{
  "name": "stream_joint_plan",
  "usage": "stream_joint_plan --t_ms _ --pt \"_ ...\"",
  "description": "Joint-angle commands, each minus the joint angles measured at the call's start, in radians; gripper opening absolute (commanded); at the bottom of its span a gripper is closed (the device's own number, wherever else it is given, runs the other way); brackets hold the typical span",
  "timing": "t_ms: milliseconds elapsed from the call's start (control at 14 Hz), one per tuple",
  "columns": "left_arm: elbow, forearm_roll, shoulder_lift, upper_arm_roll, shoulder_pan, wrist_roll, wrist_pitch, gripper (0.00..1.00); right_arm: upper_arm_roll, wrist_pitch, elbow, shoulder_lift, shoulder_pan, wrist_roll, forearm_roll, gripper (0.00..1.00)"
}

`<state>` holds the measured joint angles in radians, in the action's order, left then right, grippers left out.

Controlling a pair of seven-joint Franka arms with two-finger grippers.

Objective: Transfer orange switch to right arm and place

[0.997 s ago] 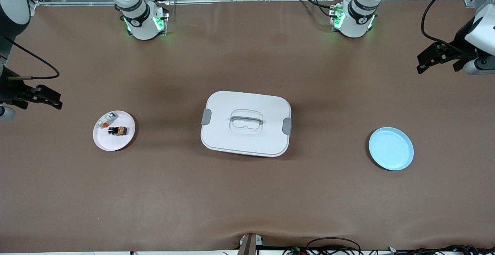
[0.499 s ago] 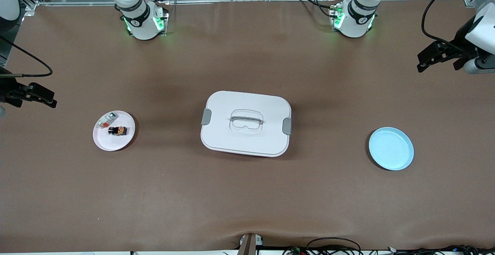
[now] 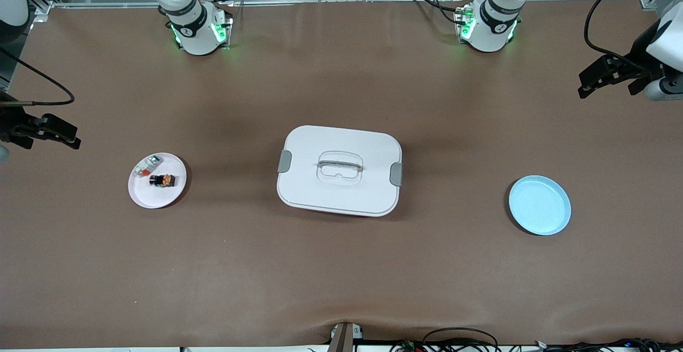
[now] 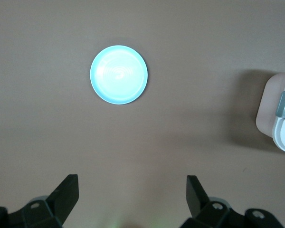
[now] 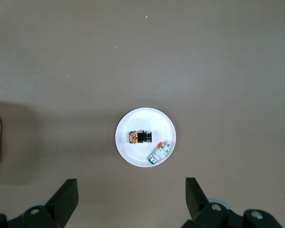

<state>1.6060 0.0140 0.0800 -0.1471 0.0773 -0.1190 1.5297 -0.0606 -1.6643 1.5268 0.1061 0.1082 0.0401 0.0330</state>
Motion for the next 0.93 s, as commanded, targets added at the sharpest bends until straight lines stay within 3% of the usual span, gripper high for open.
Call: stream_joint_plan --t_ms 0,855 --pt "-0.015 0.015 0.007 0.004 -0.001 0.013 -0.017 1.00 -0.004 0.014 -0.027 0.012 -0.004 -0.006 -0.011 1.00" --pt "-0.015 0.014 0.007 0.004 -0.001 0.013 -0.017 1.00 0.008 0.018 -0.039 0.014 -0.022 -0.009 -0.010 1.00"
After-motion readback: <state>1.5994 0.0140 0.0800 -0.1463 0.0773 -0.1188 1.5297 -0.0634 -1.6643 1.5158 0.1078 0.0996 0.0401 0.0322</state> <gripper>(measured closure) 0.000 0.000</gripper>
